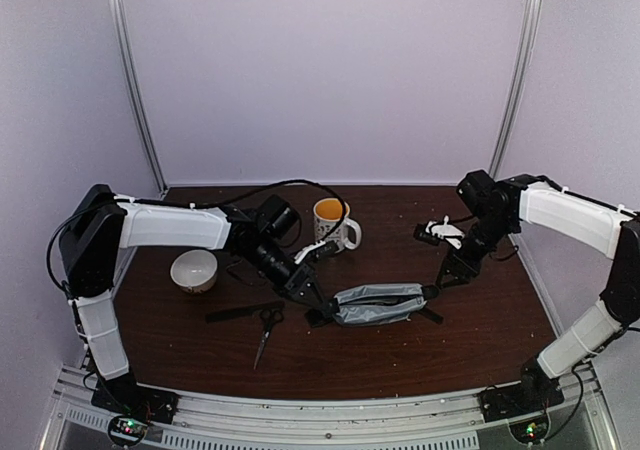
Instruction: Sort the hair-cutting tools
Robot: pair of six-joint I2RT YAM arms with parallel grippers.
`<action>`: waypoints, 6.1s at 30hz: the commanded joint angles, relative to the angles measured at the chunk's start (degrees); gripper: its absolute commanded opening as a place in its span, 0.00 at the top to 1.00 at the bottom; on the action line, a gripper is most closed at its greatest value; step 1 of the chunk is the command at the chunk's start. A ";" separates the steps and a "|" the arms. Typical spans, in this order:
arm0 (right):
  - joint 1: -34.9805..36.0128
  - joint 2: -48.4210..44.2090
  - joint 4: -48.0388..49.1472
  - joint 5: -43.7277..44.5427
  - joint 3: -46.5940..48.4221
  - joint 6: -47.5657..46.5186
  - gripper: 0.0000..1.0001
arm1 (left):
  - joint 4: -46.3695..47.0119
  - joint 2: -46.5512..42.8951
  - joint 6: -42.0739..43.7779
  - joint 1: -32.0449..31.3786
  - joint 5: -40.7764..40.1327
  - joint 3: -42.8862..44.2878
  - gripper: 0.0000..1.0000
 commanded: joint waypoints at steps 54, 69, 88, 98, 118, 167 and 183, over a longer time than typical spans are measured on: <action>-0.96 -9.59 6.34 -9.89 -0.85 2.03 0.59 | -14.44 -16.85 -5.76 -1.74 -42.69 -13.47 0.66; -0.92 -10.21 7.64 -9.10 -4.16 1.56 0.60 | -11.92 -10.13 -1.90 -5.22 -42.09 -18.11 1.00; -0.91 -11.27 7.86 -8.09 -4.81 1.64 0.60 | -13.21 -4.01 9.12 -4.99 -40.22 -2.11 0.76; -0.91 -10.84 7.65 -8.47 -4.62 1.47 0.60 | -13.33 -1.98 24.22 -0.76 -43.06 2.42 0.68; -0.91 -11.02 7.46 -8.45 -4.90 0.66 0.60 | -15.81 8.85 30.65 0.69 -42.91 9.33 0.66; -0.87 -7.79 2.47 -10.86 -3.69 -2.60 0.51 | -38.10 -19.84 6.05 -10.20 -52.55 8.49 1.00; -1.70 -4.95 -8.01 -6.88 -1.10 -4.26 0.50 | -28.89 1.94 3.06 -27.82 -96.82 28.37 1.00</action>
